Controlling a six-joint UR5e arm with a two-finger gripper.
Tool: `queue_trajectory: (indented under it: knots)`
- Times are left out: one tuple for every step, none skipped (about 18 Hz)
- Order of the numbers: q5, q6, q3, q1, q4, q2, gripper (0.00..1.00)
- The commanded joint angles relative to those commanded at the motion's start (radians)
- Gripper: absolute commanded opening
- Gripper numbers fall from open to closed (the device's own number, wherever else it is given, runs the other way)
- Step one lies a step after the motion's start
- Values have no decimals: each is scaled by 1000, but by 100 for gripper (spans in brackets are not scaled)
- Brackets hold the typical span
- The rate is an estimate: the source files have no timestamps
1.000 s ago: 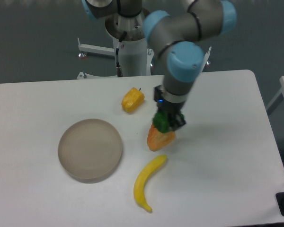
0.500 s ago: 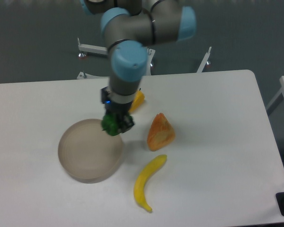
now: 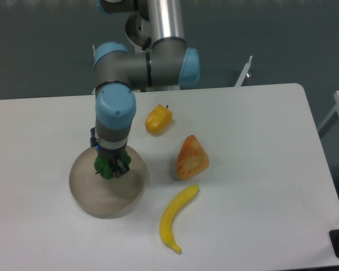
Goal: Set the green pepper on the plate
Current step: 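Open the gripper to release the pepper onto the plate and rise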
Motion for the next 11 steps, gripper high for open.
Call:
queue_trajectory:
  knots:
    - [0,0,0,-2,0,-5,65]
    - [0,0,-3,-3,2,-5,78]
    - [0,-2,-14,-6,5,-3,89]
    - [0,0,-21,-6,6,-2,100]
    - [2,0,-31,-8,8,0,100]
    - [8,2,-35,-8,8,5,100]
    - [18,3,-34,-8,6,17,100]
    - [18,9,-25,-8,5,32,100]
    - [18,12,-15,-3,3,38,100]
    - [20,14,-8,5,6,50,100]
    - [23,14,-3,24,8,64,100]
